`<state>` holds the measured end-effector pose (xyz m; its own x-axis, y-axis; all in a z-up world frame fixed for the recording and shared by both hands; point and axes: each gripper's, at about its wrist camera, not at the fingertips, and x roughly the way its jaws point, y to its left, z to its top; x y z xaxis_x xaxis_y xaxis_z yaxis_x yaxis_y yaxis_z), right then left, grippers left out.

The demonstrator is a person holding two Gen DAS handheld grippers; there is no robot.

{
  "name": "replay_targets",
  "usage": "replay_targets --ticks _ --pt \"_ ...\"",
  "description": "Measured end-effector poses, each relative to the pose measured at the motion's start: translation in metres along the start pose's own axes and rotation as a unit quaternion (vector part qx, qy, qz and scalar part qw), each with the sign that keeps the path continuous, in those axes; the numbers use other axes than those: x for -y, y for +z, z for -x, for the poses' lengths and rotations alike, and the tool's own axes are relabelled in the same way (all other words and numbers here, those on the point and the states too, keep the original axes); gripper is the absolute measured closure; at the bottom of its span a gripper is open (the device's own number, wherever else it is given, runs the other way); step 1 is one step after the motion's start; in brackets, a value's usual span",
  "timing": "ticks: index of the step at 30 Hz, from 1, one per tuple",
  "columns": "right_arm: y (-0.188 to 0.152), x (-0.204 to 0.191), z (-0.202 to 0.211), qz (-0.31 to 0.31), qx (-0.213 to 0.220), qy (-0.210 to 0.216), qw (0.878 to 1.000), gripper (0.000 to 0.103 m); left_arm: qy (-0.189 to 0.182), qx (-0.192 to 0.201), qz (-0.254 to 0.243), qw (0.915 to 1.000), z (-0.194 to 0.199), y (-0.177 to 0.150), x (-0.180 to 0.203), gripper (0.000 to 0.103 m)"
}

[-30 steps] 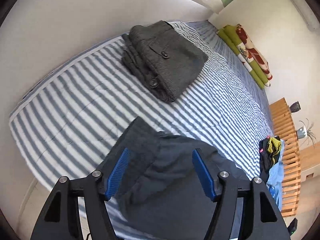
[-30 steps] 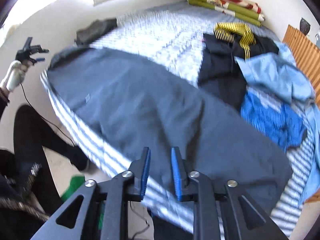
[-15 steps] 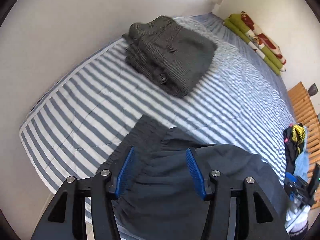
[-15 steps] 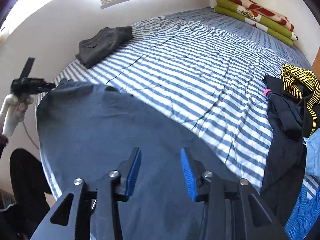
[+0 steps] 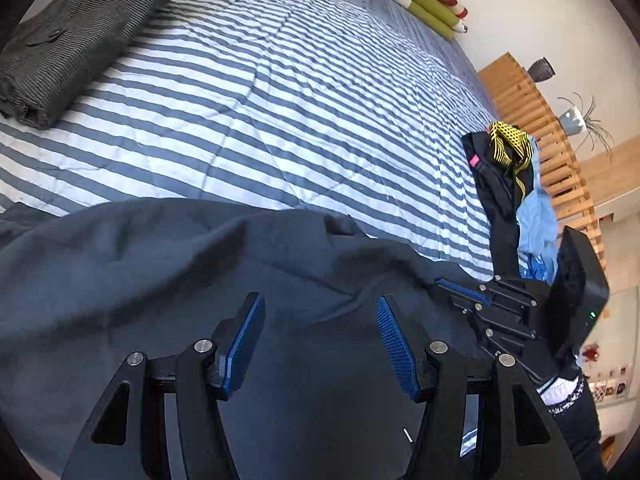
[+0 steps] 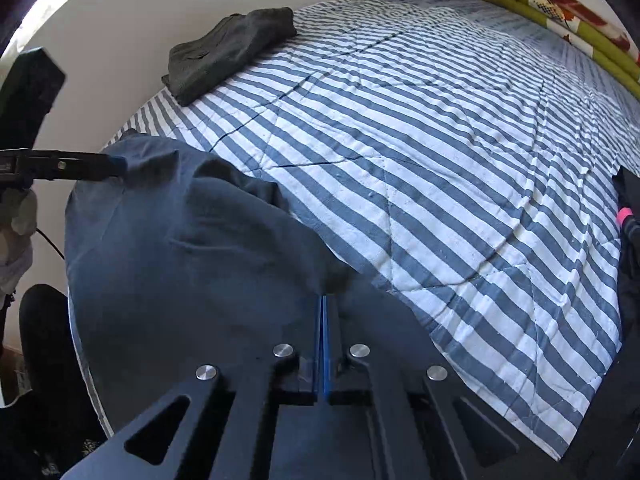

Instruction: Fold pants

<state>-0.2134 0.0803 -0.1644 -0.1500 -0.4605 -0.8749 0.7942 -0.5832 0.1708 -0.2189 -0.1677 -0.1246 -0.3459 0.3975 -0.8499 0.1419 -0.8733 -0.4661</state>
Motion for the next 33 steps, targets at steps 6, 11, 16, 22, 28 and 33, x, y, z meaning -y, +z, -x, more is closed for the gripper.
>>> replay_targets --ticks 6,11,16,22,28,33 --pt "-0.025 -0.038 0.025 0.025 0.025 0.031 0.999 0.102 -0.022 -0.006 0.012 0.9997 -0.011 -0.001 0.014 0.034" --pt "-0.039 -0.058 0.015 0.043 0.014 0.052 0.998 0.102 -0.002 -0.027 0.013 0.9995 -0.034 -0.010 0.010 0.035" --pt "-0.047 -0.052 0.009 0.039 -0.028 0.094 0.994 0.102 0.003 -0.041 0.029 0.9988 -0.051 -0.027 -0.018 0.041" --pt "-0.008 -0.010 0.036 -0.052 0.025 0.140 0.988 0.068 -0.035 -0.009 0.023 0.9991 -0.035 -0.034 -0.034 0.040" --pt "0.037 0.012 -0.023 -0.131 -0.035 0.184 0.973 0.066 -0.068 -0.007 0.028 0.9973 -0.030 -0.037 -0.054 0.040" --pt "0.059 0.002 -0.063 -0.147 -0.057 0.204 0.966 0.071 -0.013 0.065 0.010 0.9977 0.020 -0.033 -0.084 0.040"
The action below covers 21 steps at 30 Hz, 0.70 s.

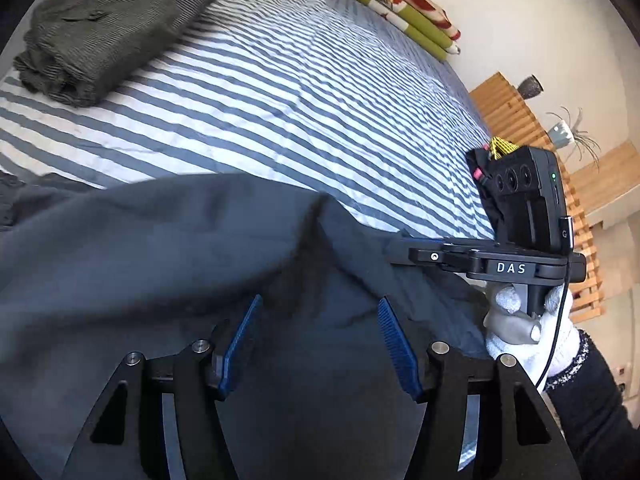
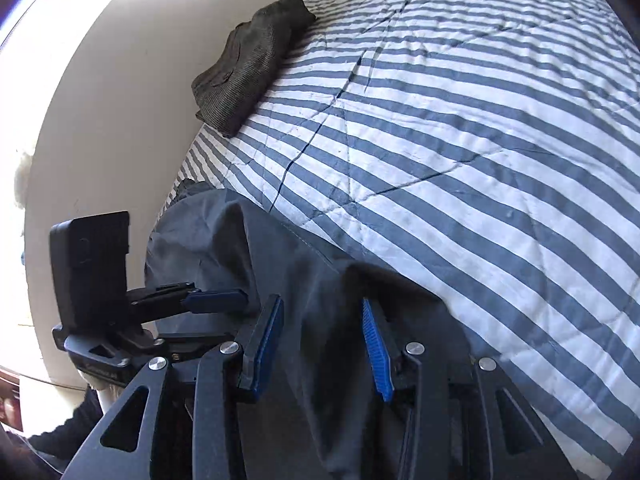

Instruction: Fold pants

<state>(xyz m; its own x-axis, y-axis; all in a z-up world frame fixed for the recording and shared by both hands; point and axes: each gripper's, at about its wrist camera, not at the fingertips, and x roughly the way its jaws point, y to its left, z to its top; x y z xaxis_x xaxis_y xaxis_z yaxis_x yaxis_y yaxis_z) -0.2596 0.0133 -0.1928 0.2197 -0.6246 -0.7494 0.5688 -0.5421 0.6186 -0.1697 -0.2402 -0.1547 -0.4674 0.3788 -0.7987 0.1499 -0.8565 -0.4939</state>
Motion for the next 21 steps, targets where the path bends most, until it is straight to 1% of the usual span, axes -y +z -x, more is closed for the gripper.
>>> replay_targets --ticks 2,3,5,6,7,8,9,10,12,13,14,16,17,18,20,21 --pt "0.007 -0.002 -0.005 0.000 0.005 -0.020 1.000 0.098 0.018 0.010 0.021 0.9996 0.008 0.002 -0.025 0.040" --pt "0.010 -0.002 -0.003 -0.003 0.015 -0.027 1.000 0.098 0.033 0.011 0.037 0.9987 0.009 0.002 -0.039 0.040" --pt "0.017 -0.001 0.014 0.000 0.055 -0.045 0.997 0.100 0.053 0.005 0.061 0.9967 0.006 0.001 -0.065 0.040" --pt "0.022 0.003 0.023 -0.002 0.073 -0.049 0.996 0.101 0.050 0.001 0.070 0.9963 0.005 -0.002 -0.076 0.046" --pt "0.030 0.011 0.030 -0.014 0.085 -0.047 0.995 0.101 0.034 0.006 0.074 0.9967 0.009 -0.002 -0.083 0.046" --pt "0.038 0.021 0.031 -0.032 0.089 -0.048 0.994 0.101 0.030 0.004 0.076 0.9967 0.012 -0.002 -0.086 0.046" --pt "0.043 0.027 0.028 -0.035 0.084 -0.051 0.995 0.101 0.032 0.008 0.074 0.9967 0.014 -0.003 -0.088 0.046" --pt "0.046 0.025 0.023 -0.020 0.071 -0.062 0.995 0.100 0.036 0.010 0.072 0.9967 0.016 -0.004 -0.089 0.046" --pt "0.049 0.013 0.011 0.025 0.036 -0.105 0.993 0.100 0.039 0.012 0.075 0.9963 0.018 -0.005 -0.091 0.046" --pt "0.049 0.011 0.014 0.031 0.033 -0.113 0.993 0.095 0.044 0.017 0.077 0.9959 0.019 -0.004 -0.091 0.046" --pt "0.043 0.010 0.024 0.027 0.041 -0.118 0.992 0.094 0.050 0.020 0.076 0.9957 0.023 -0.003 -0.091 0.046" --pt "0.038 0.008 0.052 0.018 0.074 -0.122 0.990 0.094 0.066 0.026 0.067 0.9952 0.027 -0.003 -0.092 0.046" --pt "0.034 0.004 0.064 0.017 0.082 -0.125 0.989 0.093 0.070 0.026 0.065 0.9951 0.028 -0.002 -0.090 0.045" --pt "0.025 0.000 0.077 0.021 0.088 -0.117 0.989 0.092 0.070 0.024 0.063 0.9952 0.027 -0.002 -0.086 0.045" --pt "0.006 -0.011 0.094 0.035 0.084 -0.106 0.990 0.088 0.073 0.021 0.060 0.9953 0.026 -0.002 -0.084 0.045" --pt "-0.007 -0.017 0.097 0.047 0.071 -0.100 0.991 0.087 0.071 0.019 0.059 0.9955 0.025 -0.001 -0.081 0.045"
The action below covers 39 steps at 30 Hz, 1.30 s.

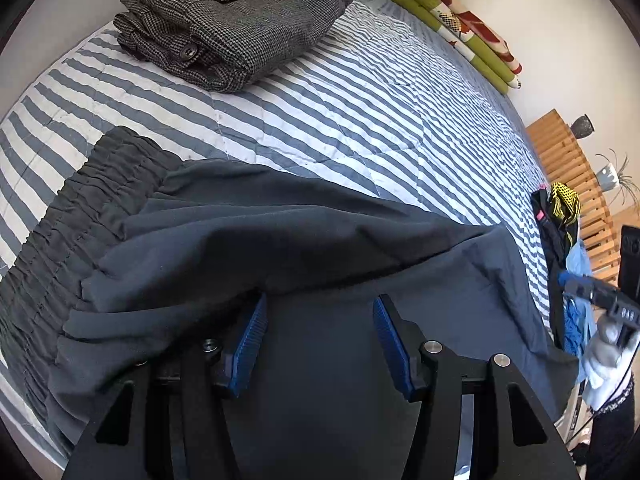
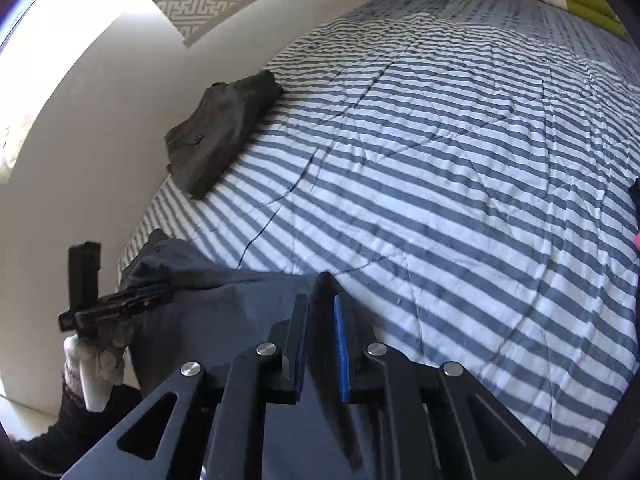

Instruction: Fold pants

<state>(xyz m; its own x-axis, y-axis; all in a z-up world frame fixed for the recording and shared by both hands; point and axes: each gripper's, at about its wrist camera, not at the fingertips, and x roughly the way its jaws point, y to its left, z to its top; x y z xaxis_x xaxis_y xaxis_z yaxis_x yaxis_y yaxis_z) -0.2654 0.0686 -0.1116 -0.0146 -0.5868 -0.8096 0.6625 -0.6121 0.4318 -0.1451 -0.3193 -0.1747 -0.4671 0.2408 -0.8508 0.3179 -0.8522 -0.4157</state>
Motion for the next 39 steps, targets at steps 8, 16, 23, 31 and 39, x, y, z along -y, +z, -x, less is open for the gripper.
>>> replay_targets --ticks 8,16,23,31,39 --pt "-0.052 -0.010 -0.064 0.080 -0.122 -0.150 0.978 0.091 -0.003 -0.002 0.013 0.9999 -0.011 0.001 0.006 0.045" --pt "-0.036 0.026 0.024 -0.033 0.005 -0.104 0.994 0.084 -0.058 0.037 0.010 0.9976 0.025 0.002 0.007 0.045" --pt "-0.107 0.009 -0.043 0.008 -0.103 -0.143 0.984 0.078 -0.089 0.075 0.050 0.9920 0.052 0.010 -0.024 0.040" --pt "-0.139 -0.022 -0.052 0.049 -0.122 -0.150 0.980 0.078 0.040 0.045 0.051 0.9969 -0.015 0.038 -0.023 0.056" --pt "-0.189 0.001 0.064 -0.038 -0.006 -0.161 0.986 0.078 0.013 0.110 0.029 0.9935 0.030 0.028 0.017 0.050"
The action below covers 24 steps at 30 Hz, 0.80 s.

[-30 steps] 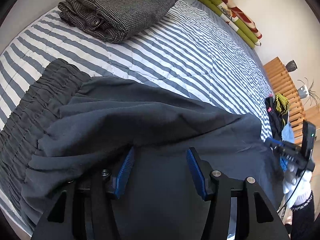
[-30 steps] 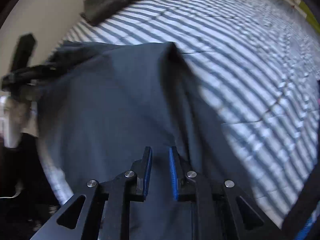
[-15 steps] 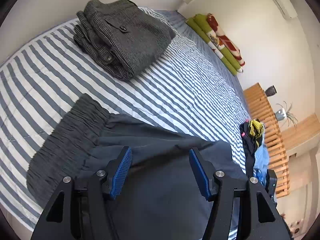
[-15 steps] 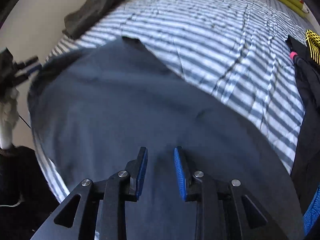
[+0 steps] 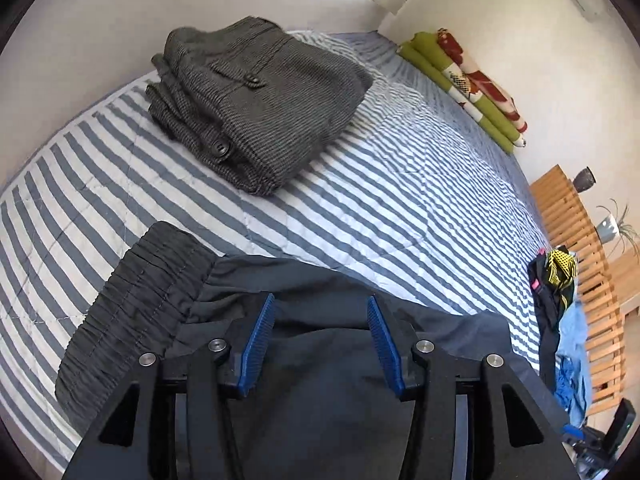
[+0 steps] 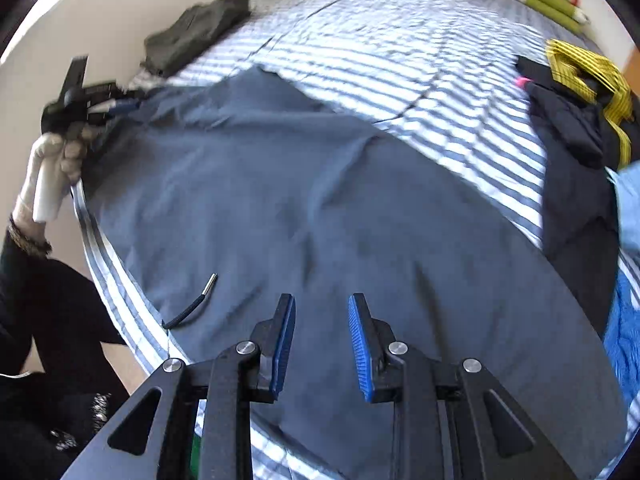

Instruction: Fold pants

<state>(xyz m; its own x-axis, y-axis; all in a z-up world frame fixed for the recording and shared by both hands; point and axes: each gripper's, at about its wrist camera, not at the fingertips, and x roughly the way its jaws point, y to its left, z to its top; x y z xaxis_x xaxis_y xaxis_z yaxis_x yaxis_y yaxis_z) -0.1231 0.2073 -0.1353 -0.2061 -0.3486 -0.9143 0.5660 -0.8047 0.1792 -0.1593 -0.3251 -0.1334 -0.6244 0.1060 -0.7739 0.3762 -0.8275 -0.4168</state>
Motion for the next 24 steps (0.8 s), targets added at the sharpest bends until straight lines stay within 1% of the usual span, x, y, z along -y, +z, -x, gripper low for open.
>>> replay_targets --ticks 2,3,4,6,7,9,10,12,13,15,17,18,19,20,21,22,24 --pt "-0.025 0.035 0.040 -0.046 0.042 -0.035 0.997 0.075 -0.022 -0.004 -0.017 0.9996 0.007 -0.010 0.016 0.049" --pt "-0.039 0.054 0.058 -0.072 0.061 -0.055 0.994 0.074 -0.037 -0.011 -0.031 0.9988 0.008 -0.017 0.029 0.049" --pt "-0.058 0.077 0.076 -0.105 0.079 -0.076 0.988 0.071 -0.049 -0.020 -0.049 0.9974 0.006 -0.023 0.048 0.048" --pt "-0.080 0.124 0.099 -0.165 0.106 -0.123 0.973 0.070 -0.068 -0.041 -0.094 0.9924 0.002 -0.044 0.087 0.048" --pt "-0.098 0.146 0.111 -0.195 0.114 -0.149 0.963 0.070 -0.079 -0.054 -0.121 0.9881 -0.002 -0.058 0.109 0.048" --pt "-0.130 0.185 0.128 -0.248 0.125 -0.178 0.944 0.070 -0.099 -0.083 -0.162 0.9784 -0.009 -0.086 0.146 0.048" --pt "-0.146 0.204 0.133 -0.279 0.124 -0.183 0.935 0.070 -0.110 -0.100 -0.176 0.9732 -0.013 -0.100 0.166 0.048" --pt "-0.176 0.236 0.136 -0.326 0.122 -0.172 0.921 0.070 -0.139 -0.140 -0.195 0.9607 -0.025 -0.129 0.198 0.048" --pt "-0.188 0.247 0.135 -0.344 0.123 -0.165 0.916 0.070 -0.154 -0.164 -0.208 0.9521 -0.031 -0.147 0.215 0.048" --pt "-0.206 0.265 0.133 -0.369 0.117 -0.145 0.910 0.070 -0.167 -0.194 -0.241 0.9362 -0.033 -0.180 0.250 0.048" --pt "-0.224 0.278 0.130 -0.391 0.113 -0.121 0.905 0.068 -0.178 -0.215 -0.292 0.9147 -0.031 -0.217 0.287 0.048" --pt "-0.230 0.284 0.128 -0.399 0.114 -0.101 0.904 0.066 -0.185 -0.225 -0.315 0.9034 -0.028 -0.233 0.305 0.047" --pt "-0.232 0.289 0.121 -0.405 0.112 -0.082 0.904 0.062 -0.191 -0.234 -0.340 0.8906 -0.025 -0.250 0.323 0.046" --pt "-0.233 0.291 0.116 -0.407 0.110 -0.071 0.904 0.057 -0.195 -0.241 -0.364 0.8784 -0.022 -0.266 0.337 0.041" --pt "-0.234 0.293 0.111 -0.406 0.109 -0.060 0.905 0.056 -0.196 -0.247 -0.385 0.8671 -0.019 -0.280 0.348 0.037" --pt "-0.236 0.294 0.107 -0.406 0.110 -0.049 0.906 0.055 -0.195 -0.254 -0.408 0.8551 -0.016 -0.295 0.357 0.037" --pt "-0.240 0.298 0.099 -0.411 0.108 -0.021 0.905 0.055 -0.181 -0.256 -0.446 0.8384 -0.015 -0.315 0.370 0.036"
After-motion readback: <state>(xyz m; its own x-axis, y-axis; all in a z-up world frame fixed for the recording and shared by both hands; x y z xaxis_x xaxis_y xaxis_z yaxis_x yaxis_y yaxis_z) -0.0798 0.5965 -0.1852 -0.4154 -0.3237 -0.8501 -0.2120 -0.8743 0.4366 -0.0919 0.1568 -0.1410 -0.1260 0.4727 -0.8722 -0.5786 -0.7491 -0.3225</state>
